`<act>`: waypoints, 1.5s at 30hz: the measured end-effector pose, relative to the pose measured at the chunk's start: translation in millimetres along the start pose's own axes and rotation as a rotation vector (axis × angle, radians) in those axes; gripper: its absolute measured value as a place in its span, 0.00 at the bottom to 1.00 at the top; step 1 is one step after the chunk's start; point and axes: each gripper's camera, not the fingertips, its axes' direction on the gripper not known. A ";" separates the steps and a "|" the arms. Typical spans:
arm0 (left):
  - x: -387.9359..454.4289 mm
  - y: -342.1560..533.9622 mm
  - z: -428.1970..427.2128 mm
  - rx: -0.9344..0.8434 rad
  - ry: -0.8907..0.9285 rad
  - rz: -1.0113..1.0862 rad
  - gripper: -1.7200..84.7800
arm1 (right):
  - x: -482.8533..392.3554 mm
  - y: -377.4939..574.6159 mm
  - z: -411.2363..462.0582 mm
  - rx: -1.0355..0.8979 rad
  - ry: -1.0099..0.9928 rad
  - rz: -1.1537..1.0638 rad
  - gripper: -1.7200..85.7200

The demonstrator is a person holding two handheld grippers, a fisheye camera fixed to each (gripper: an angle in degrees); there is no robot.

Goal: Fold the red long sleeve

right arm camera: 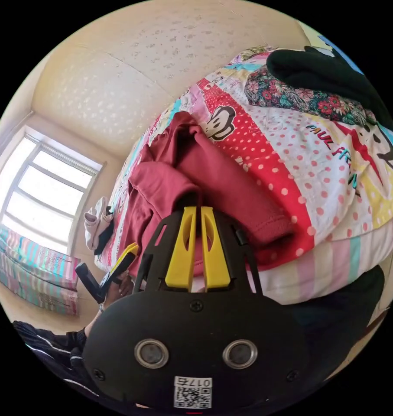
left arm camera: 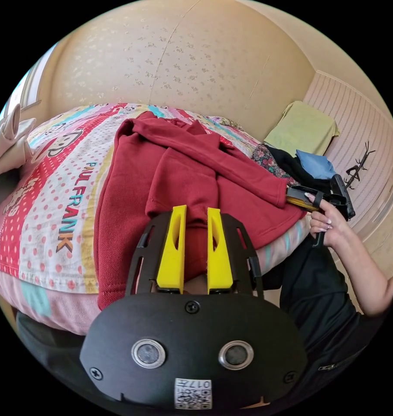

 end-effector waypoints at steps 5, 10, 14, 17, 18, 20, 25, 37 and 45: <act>-0.5 0.6 3.0 0.007 -0.004 -0.014 0.12 | -61.7 -10.2 -14.8 0.075 0.170 -0.153 0.09; 5.8 -10.2 -0.7 -0.045 -0.011 -0.009 0.13 | -28.2 9.5 34.0 -0.034 0.038 -0.086 0.13; 15.4 -42.5 -20.0 -0.059 0.055 0.020 0.15 | -38.3 14.9 36.6 -0.060 0.073 -0.132 0.11; 27.7 -79.5 -33.7 0.068 0.137 0.056 0.16 | -59.0 16.2 47.9 -0.084 0.145 -0.169 0.11; 34.6 -98.1 -28.0 0.058 0.150 0.085 0.17 | -63.7 17.5 50.4 -0.084 0.163 -0.176 0.11; 48.9 -121.8 -10.3 0.031 0.120 0.167 0.17 | -79.4 25.5 58.4 -0.067 0.220 -0.196 0.11; 65.6 -140.8 95.9 -0.241 -0.104 0.214 0.16 | -101.0 43.0 67.3 -0.025 0.269 -0.240 0.10; 63.3 -110.3 70.2 -0.294 -0.136 0.163 0.07 | -135.4 54.1 73.5 -0.039 0.236 -0.266 0.11; 44.7 -85.5 51.0 -0.172 0.004 0.114 0.09 | -157.0 43.9 28.8 0.090 0.120 -0.208 0.14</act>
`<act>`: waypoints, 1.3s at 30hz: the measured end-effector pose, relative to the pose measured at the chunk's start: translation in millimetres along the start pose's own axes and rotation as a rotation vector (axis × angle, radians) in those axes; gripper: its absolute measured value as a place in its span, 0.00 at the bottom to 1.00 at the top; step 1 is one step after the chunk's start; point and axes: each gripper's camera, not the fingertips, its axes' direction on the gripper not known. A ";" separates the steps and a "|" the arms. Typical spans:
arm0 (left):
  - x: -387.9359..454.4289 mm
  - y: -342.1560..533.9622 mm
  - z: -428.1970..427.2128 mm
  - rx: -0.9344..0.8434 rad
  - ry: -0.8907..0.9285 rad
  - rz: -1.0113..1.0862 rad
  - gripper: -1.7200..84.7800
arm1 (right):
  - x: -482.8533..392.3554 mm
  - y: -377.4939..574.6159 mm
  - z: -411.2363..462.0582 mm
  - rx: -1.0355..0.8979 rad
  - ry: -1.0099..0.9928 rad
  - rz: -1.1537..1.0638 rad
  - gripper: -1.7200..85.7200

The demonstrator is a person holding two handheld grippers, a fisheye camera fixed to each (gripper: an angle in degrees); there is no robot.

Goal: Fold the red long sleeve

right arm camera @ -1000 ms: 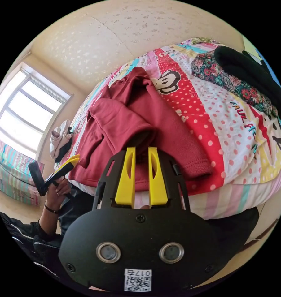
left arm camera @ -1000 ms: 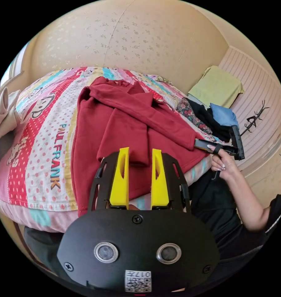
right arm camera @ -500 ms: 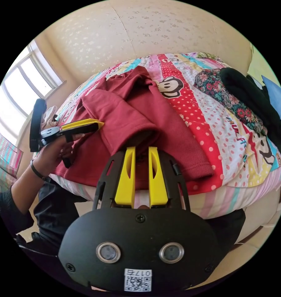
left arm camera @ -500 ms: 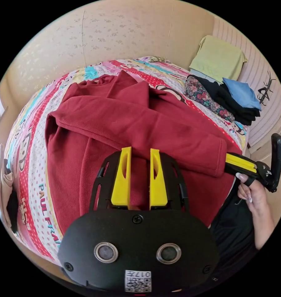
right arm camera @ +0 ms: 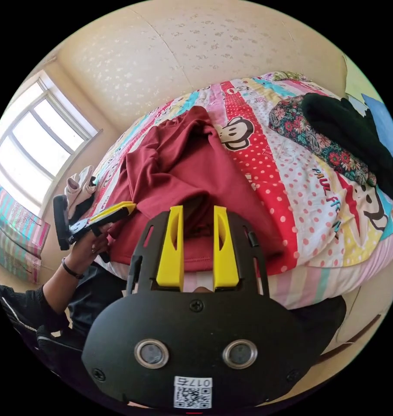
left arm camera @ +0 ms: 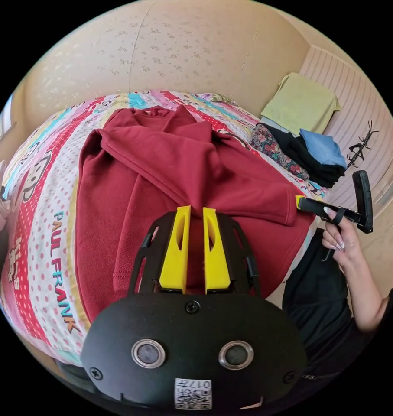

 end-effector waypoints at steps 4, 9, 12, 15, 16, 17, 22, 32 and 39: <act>13.5 21.4 -34.0 0.042 -0.033 0.019 0.12 | -7.1 -14.2 -4.7 0.035 -0.134 0.024 0.17; 8.9 50.7 -70.7 0.083 -0.218 -0.052 0.14 | -21.9 -5.2 51.5 -0.130 -0.126 0.129 0.18; -8.0 69.3 -54.6 0.033 -0.204 -0.073 0.13 | -47.3 6.3 55.2 -0.052 -0.004 0.130 0.16; -14.4 90.1 -51.1 0.155 -0.180 -0.086 0.13 | -71.3 1.8 46.4 -0.059 0.001 0.128 0.10; -9.9 90.5 -52.3 0.160 -0.193 -0.072 0.13 | -81.3 1.0 35.6 -0.039 -0.014 0.139 0.08; -7.3 89.4 -53.1 0.155 -0.202 -0.068 0.13 | -93.4 2.2 21.9 -0.010 -0.008 0.127 0.08; -1.2 86.4 -62.1 0.165 -0.218 -0.103 0.13 | -112.4 20.6 21.5 -0.022 0.113 0.077 0.07; -27.1 91.2 -167.8 0.260 -0.131 -0.227 0.14 | -77.2 7.7 -38.9 0.070 0.096 0.032 0.16; -54.8 114.4 -163.5 0.054 -0.039 -0.329 0.16 | -50.2 22.4 0.3 -0.075 -0.003 0.075 0.20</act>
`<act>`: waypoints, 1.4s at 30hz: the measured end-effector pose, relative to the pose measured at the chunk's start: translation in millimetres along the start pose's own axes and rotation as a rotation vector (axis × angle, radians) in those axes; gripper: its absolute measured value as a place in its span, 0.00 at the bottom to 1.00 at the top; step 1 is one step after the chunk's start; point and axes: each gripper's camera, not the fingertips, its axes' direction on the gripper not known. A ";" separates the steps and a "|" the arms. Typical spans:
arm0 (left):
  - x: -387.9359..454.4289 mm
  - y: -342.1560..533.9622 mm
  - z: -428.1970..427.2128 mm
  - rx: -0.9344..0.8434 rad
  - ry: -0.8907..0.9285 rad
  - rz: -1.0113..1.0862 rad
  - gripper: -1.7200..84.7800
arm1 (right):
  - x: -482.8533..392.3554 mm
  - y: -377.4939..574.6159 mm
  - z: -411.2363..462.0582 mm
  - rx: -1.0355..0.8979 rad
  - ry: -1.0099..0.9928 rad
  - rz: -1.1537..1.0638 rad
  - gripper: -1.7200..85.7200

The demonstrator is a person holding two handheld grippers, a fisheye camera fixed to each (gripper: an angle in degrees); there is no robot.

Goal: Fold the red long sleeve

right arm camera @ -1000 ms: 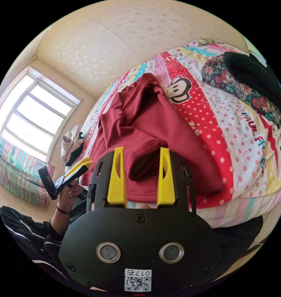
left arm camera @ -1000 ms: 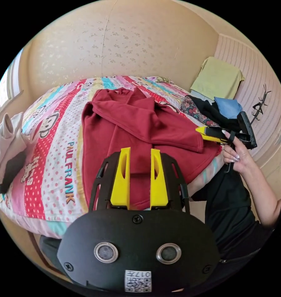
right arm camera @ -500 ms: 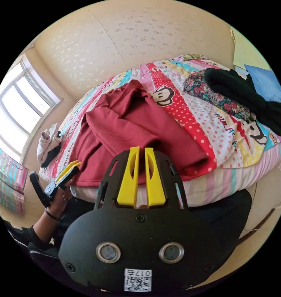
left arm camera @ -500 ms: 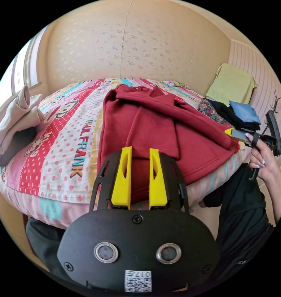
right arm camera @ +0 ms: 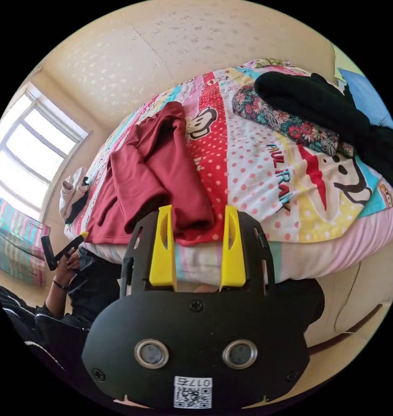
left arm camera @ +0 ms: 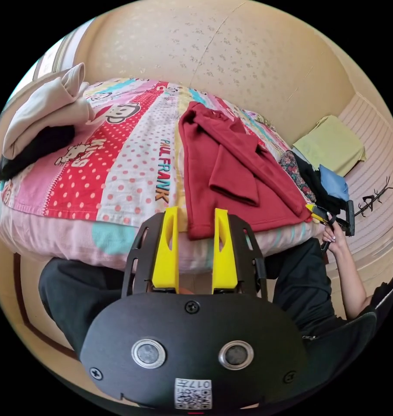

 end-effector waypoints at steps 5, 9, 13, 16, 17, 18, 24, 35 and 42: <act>0.3 0.3 -13.7 0.002 -0.005 -0.041 0.16 | -27.9 11.0 -7.7 0.020 0.017 -0.055 0.18; -2.8 -4.8 -21.1 -0.023 0.044 -0.094 0.13 | -41.6 19.5 -9.3 0.043 0.029 -0.085 0.17; -14.8 -2.6 -39.5 0.019 0.143 -0.176 0.11 | -49.6 27.5 -31.6 0.127 -0.142 -0.059 0.15; -25.8 -3.0 -39.0 0.001 0.180 -0.215 0.11 | -42.6 24.6 -23.8 0.095 -0.089 0.009 0.14; -27.5 -3.7 -39.0 -0.002 0.183 -0.222 0.11 | -40.5 23.1 -20.8 0.085 -0.101 0.012 0.14; -29.6 -5.4 -39.6 -0.008 0.183 -0.230 0.11 | -39.9 22.9 -20.4 0.088 -0.112 0.016 0.14; -32.6 -32.2 -60.1 -0.117 0.277 -0.115 0.07 | -75.4 5.2 -65.4 0.102 -0.251 -0.110 0.09; 31.5 -59.0 -291.2 -0.162 0.495 0.409 0.07 | -140.6 -7.9 -308.6 0.004 -0.570 -0.356 0.08; 15.5 -81.5 -256.9 -0.126 0.565 0.195 0.07 | -108.1 -66.8 -252.8 -0.081 -0.585 -0.220 0.08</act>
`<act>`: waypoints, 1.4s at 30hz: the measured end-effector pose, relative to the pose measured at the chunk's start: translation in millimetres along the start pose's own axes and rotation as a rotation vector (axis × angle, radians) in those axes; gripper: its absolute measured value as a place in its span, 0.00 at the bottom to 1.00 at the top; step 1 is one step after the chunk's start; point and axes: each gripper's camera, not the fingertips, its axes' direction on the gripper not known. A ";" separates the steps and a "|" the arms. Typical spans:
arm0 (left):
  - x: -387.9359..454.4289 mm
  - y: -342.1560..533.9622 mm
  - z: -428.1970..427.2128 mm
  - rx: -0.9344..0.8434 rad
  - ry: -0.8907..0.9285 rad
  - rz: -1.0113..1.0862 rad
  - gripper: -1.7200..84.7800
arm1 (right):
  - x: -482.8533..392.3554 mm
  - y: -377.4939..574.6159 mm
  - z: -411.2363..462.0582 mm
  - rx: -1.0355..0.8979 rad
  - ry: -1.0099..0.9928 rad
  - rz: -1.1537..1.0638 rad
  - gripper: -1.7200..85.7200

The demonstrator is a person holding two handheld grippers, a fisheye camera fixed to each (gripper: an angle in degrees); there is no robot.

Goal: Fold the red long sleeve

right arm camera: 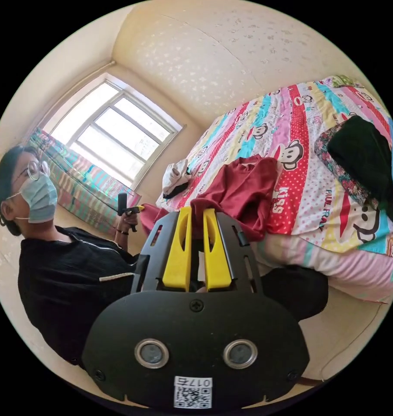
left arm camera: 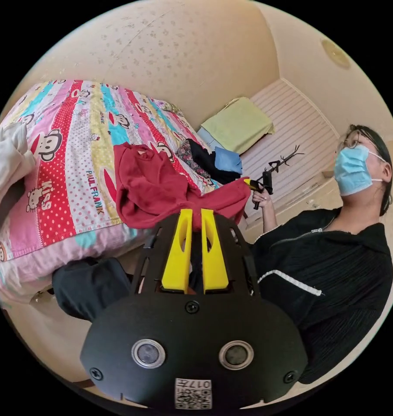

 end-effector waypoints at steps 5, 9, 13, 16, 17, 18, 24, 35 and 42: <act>-84.1 -110.8 15.8 0.266 0.002 -0.186 0.08 | 106.6 -162.0 30.0 0.194 0.012 0.132 0.09; -110.9 -122.5 15.4 0.526 -0.043 -0.221 0.17 | 127.3 -174.9 36.8 0.278 0.025 0.144 0.13; -98.8 -57.6 54.5 0.513 -0.322 -0.124 0.19 | 136.9 -99.7 59.4 0.215 0.224 0.127 0.16; -117.0 -13.2 104.0 0.360 -0.385 -0.167 0.18 | 172.3 -39.2 91.6 0.103 0.348 0.163 0.16; -119.7 -6.5 113.4 0.338 -0.397 -0.170 0.18 | 182.7 -19.2 99.8 0.101 0.354 0.162 0.17; -124.4 2.5 130.3 0.293 -0.416 -0.176 0.18 | 185.8 -11.4 102.5 0.109 0.349 0.153 0.17; -145.9 -10.8 181.2 0.172 -0.322 -0.213 0.12 | 214.9 -17.6 114.3 0.074 0.365 0.157 0.15; -169.6 17.3 232.3 0.121 -0.405 -0.314 0.06 | 268.2 45.9 133.6 -0.020 0.600 0.129 0.07; -110.7 -4.5 226.9 0.127 -0.476 -0.130 0.09 | 201.1 48.9 74.9 0.278 0.547 -0.114 0.08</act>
